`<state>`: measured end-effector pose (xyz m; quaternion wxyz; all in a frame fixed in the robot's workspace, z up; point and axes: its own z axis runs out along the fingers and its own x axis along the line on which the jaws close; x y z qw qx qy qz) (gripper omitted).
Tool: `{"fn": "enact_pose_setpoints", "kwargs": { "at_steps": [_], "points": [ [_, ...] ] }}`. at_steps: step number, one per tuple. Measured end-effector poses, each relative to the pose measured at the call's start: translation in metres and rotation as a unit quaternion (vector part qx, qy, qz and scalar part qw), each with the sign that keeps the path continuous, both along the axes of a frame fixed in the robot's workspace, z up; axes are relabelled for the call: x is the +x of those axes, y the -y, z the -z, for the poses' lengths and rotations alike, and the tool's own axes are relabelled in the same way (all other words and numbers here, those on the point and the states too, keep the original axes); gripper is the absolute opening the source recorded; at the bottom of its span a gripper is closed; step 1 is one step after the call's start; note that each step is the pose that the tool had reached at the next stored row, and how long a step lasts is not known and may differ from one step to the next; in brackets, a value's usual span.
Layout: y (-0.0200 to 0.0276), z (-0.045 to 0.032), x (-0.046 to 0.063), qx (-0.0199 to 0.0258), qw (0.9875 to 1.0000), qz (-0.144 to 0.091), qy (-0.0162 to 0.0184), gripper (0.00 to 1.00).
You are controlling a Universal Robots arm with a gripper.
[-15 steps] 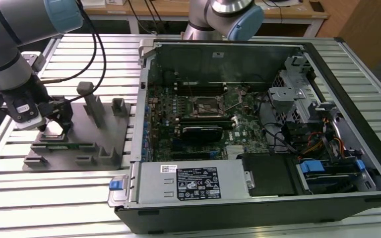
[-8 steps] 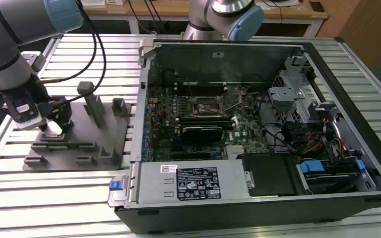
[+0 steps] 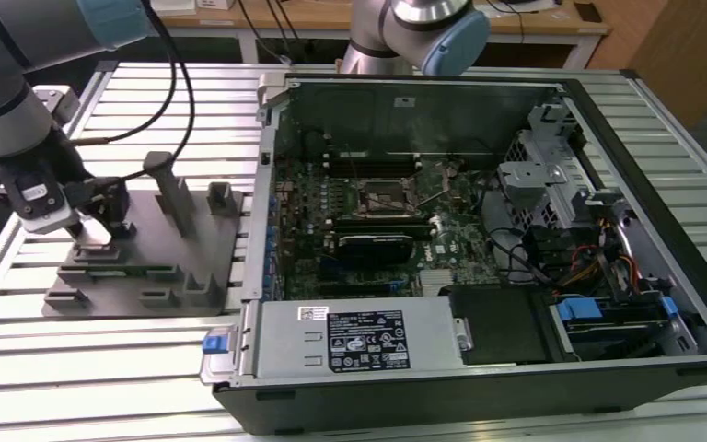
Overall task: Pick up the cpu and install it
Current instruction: 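Pick up the cpu and move it towards the insertion slot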
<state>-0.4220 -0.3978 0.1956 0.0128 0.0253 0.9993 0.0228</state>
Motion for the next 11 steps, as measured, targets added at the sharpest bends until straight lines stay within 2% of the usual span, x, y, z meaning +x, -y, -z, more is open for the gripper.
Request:
{"fn": "enact_pose_setpoints", "kwargs": {
  "at_steps": [11],
  "points": [
    [0.0, -0.0191, 0.0, 0.0, 1.0, 0.0, 0.0, 0.55]
  ]
}}
